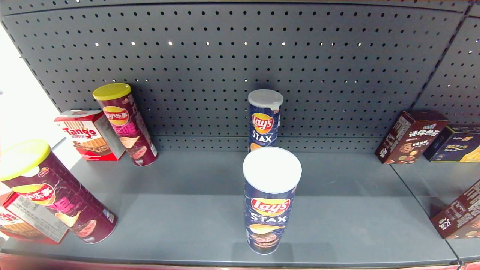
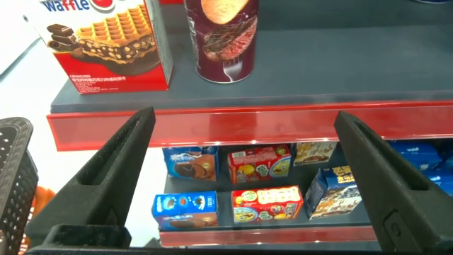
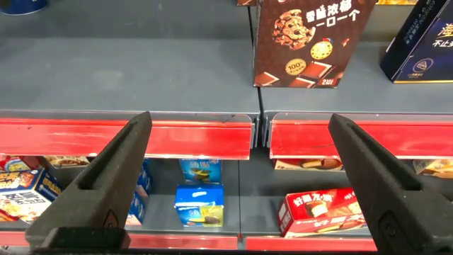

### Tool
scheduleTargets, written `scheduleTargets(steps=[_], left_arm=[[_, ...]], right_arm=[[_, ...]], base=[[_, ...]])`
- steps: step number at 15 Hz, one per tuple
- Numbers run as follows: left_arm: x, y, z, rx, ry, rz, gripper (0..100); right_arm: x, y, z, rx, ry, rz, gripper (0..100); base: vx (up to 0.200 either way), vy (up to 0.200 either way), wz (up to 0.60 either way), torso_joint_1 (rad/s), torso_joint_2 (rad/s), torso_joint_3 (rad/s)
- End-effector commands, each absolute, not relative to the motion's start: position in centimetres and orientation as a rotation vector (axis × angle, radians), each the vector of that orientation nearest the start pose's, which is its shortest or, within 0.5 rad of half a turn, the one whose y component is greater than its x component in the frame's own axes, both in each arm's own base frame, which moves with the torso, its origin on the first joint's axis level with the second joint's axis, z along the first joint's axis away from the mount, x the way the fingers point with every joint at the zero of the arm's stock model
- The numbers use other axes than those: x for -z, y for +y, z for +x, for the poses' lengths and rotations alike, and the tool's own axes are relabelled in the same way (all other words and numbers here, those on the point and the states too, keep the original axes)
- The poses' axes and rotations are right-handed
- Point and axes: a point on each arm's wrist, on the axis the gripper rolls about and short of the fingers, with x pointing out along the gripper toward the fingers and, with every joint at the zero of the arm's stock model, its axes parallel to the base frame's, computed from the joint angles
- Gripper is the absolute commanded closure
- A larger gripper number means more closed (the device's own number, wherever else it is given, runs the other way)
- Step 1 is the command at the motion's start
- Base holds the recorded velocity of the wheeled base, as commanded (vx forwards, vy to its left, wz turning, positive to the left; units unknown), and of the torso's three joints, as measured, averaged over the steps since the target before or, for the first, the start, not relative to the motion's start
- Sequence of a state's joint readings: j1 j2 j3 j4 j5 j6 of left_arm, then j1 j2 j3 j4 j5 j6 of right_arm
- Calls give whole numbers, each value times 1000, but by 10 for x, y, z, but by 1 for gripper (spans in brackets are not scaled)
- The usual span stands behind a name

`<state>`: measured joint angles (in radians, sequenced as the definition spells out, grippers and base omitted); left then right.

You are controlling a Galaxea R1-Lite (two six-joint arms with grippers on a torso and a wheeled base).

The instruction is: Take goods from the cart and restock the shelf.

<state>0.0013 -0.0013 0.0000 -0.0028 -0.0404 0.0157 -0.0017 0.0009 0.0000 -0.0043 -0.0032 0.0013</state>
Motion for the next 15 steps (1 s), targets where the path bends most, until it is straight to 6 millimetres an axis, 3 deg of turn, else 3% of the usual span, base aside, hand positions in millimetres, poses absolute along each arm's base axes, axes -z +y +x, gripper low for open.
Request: scheduleTargets(steps=[1, 15], left_arm=[[-76, -1, -23, 38, -3, 15, 0], [-76, -1, -23, 37, -3, 17, 0]], right_arm=[[-76, 0, -23, 5, -3, 2, 0], [-76, 0, -23, 5, -3, 2, 0]], base=[[0, 0, 0, 0, 0, 0], [0, 0, 0, 0, 0, 0]])
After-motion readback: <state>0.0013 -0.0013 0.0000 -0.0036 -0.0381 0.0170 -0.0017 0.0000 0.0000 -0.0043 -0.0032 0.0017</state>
